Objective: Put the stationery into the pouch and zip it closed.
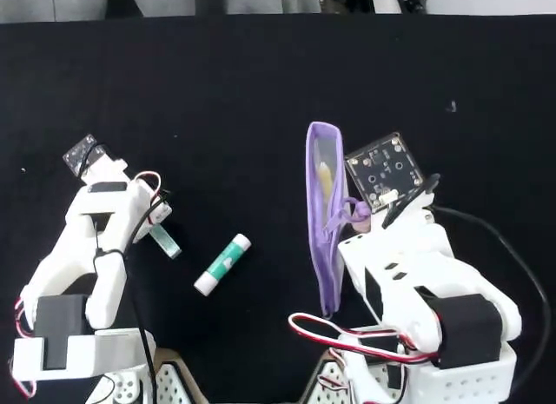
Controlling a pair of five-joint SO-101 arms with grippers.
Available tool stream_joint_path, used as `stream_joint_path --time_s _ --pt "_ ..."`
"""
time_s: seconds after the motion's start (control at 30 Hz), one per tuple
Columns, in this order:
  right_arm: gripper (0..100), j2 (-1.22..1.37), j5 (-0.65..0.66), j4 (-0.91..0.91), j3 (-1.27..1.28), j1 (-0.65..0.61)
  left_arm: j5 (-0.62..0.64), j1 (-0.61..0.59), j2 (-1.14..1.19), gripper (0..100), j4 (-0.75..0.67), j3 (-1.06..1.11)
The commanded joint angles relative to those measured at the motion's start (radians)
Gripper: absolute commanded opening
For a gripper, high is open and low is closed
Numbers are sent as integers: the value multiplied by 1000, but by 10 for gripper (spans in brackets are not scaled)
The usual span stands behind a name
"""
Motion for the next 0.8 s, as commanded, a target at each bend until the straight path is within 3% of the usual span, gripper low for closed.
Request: stream_joint_path --time_s 0.0,0.27,0.5,0.6,0.77 --pt "11 -4 0 9 1 11 2 -16 5 41 -11 -30" --pt "11 -4 0 9 1 12 0 -30 -6 29 0 -186" --pt "11 -4 0 6 15 12 -2 -18 -180 29 210 -426" --pt "11 -4 0 5 15 12 0 -15 -278 29 232 -507" --pt "11 -4 0 5 15 11 -5 151 -408 29 229 -627"
